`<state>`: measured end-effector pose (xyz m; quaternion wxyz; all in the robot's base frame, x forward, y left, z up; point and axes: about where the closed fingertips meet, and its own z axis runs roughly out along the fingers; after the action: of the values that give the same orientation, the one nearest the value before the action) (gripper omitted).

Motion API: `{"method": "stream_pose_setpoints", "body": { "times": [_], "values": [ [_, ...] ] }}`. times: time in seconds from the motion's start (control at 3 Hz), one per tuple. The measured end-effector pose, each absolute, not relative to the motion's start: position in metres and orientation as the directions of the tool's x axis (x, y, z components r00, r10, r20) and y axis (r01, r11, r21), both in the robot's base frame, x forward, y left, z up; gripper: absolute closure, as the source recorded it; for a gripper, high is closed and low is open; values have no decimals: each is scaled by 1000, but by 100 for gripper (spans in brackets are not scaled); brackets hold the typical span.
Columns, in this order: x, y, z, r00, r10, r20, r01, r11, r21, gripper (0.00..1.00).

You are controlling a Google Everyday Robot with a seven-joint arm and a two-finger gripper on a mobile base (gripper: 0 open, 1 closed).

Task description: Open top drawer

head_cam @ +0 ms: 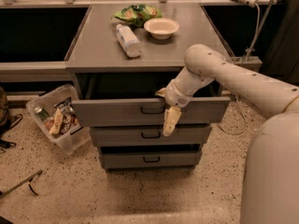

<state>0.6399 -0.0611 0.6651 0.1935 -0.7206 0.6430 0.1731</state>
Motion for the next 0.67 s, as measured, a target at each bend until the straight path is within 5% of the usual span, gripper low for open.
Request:
{"method": "stream_pose_setpoints", "body": {
  "times": [0.67],
  "values": [
    [616,-76,666,54,-870,-490,-994,-93,54,0]
  ]
}}
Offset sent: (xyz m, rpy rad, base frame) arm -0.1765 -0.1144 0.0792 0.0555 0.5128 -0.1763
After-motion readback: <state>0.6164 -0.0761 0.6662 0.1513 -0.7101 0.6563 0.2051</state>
